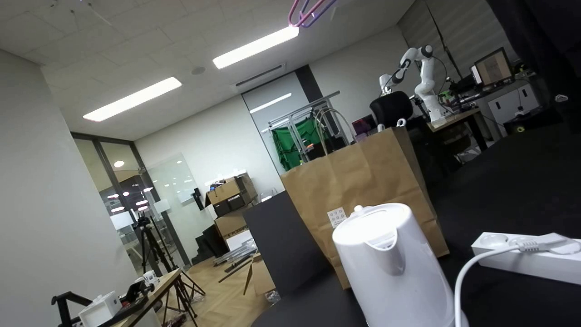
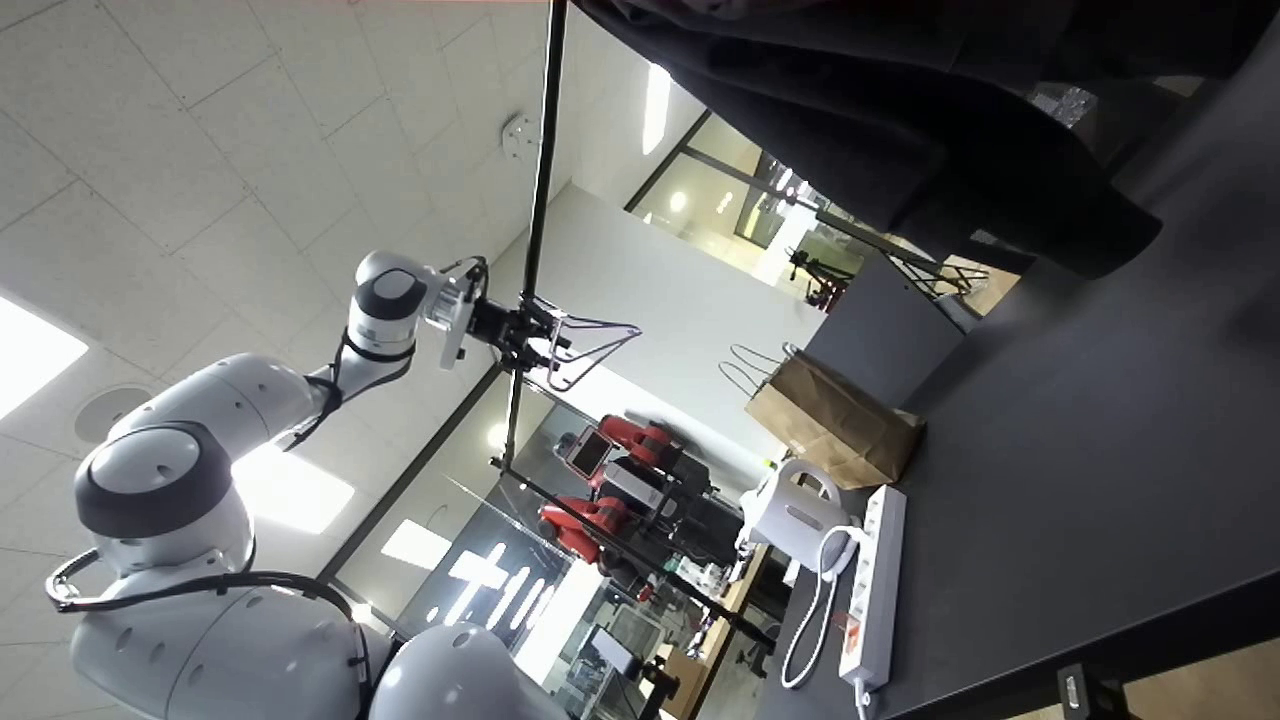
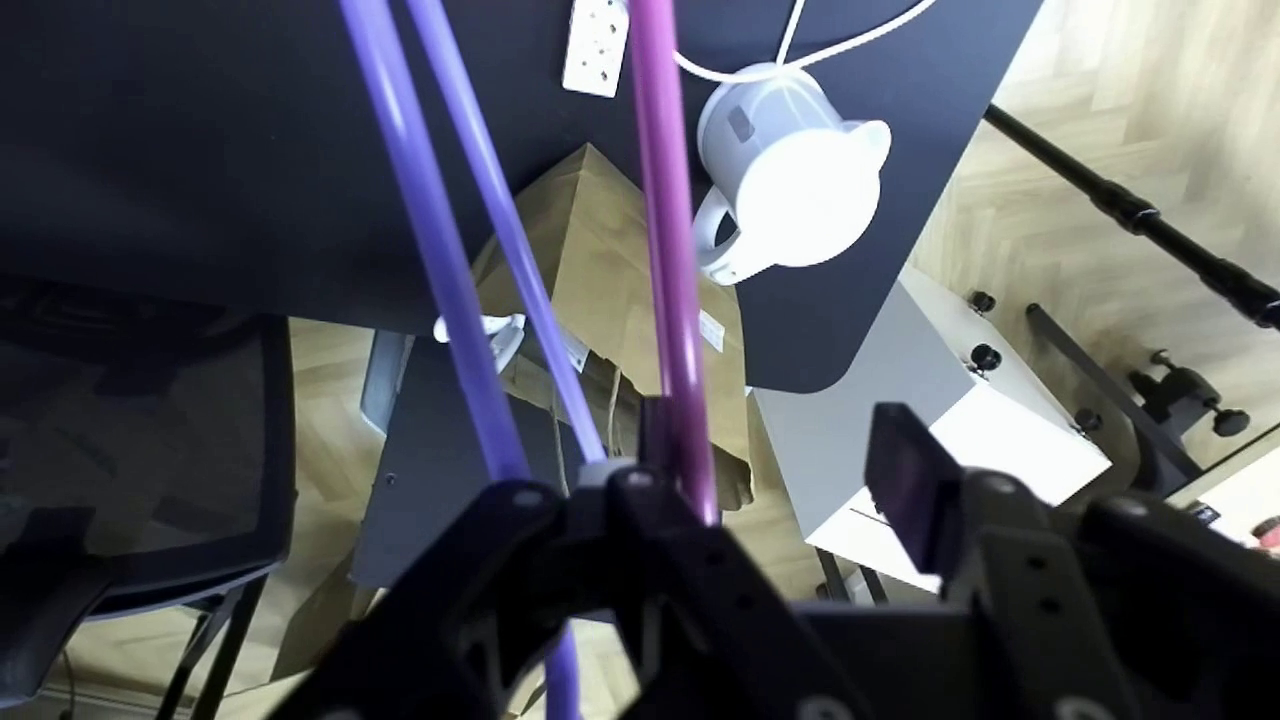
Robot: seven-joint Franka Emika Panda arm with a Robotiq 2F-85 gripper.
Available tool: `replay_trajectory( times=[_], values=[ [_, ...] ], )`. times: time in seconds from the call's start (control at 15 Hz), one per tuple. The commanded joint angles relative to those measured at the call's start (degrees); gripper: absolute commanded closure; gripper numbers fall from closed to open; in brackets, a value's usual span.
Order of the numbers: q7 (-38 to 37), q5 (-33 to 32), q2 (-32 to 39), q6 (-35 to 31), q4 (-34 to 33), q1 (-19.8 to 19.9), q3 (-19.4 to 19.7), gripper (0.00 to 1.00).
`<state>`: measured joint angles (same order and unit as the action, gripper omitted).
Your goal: Remove the first hanger from the left and put it on the table
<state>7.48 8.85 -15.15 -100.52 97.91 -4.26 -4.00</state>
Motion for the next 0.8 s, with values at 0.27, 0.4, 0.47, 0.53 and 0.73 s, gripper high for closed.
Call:
replay_trajectory(
  times=[0.27, 0.4, 0.47, 0.53, 0.73],
  values=[
    [-1.24, -2.46, -0.52, -1.24, -0.27, -0.55, -0.99, 0.99],
    [-1.4, -2.61, -0.66, -1.32, -0.33, -0.65, -1.22, 1.0],
    [-1.49, -2.74, -0.76, -1.24, -0.45, -0.73, -1.37, 0.98],
    [-1.56, -2.77, -0.88, -1.07, -0.66, -0.84, -1.52, 0.98],
    [-1.69, -2.87, -1.57, -1.08, -1.55, -1.33, -2.21, 0.98]
  ],
)
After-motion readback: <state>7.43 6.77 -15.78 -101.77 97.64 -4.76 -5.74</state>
